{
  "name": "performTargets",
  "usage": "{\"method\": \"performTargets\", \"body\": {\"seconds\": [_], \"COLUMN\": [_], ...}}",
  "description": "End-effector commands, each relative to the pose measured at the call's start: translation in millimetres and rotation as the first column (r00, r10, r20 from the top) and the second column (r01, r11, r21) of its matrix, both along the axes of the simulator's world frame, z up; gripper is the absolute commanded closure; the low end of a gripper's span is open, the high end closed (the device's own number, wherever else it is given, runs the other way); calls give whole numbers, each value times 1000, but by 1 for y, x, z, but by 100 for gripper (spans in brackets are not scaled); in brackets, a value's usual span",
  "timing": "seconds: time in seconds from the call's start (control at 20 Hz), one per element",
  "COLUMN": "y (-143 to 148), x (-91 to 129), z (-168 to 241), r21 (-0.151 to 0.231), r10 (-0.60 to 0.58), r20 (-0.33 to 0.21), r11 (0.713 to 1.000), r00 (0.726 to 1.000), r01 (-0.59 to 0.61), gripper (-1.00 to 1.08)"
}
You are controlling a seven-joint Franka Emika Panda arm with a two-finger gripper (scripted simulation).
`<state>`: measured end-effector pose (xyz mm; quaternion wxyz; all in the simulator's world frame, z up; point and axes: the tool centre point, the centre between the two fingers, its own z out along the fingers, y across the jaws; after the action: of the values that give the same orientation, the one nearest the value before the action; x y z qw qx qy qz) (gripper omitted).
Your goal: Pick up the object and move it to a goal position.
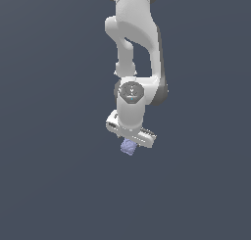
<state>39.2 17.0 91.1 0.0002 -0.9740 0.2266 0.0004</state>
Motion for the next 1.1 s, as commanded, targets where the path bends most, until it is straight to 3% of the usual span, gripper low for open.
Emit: {"method": "performTargets", "body": {"seconds": [0.0,0.95,1.0,1.05], "y": [0,0,0,0], "x": [1,1,1,1], "z": [-2,-52,-52,-52], "r21": [-1,-1,-1,-1], "r10": [-12,-12,-12,-12], "r20": [1,1,1,1], "r11": [1000,1000,1000,1000], "r00": [1000,1000,1000,1000], "r01": [12,12,12,12], "gripper": [-92,-92,108,108]}}
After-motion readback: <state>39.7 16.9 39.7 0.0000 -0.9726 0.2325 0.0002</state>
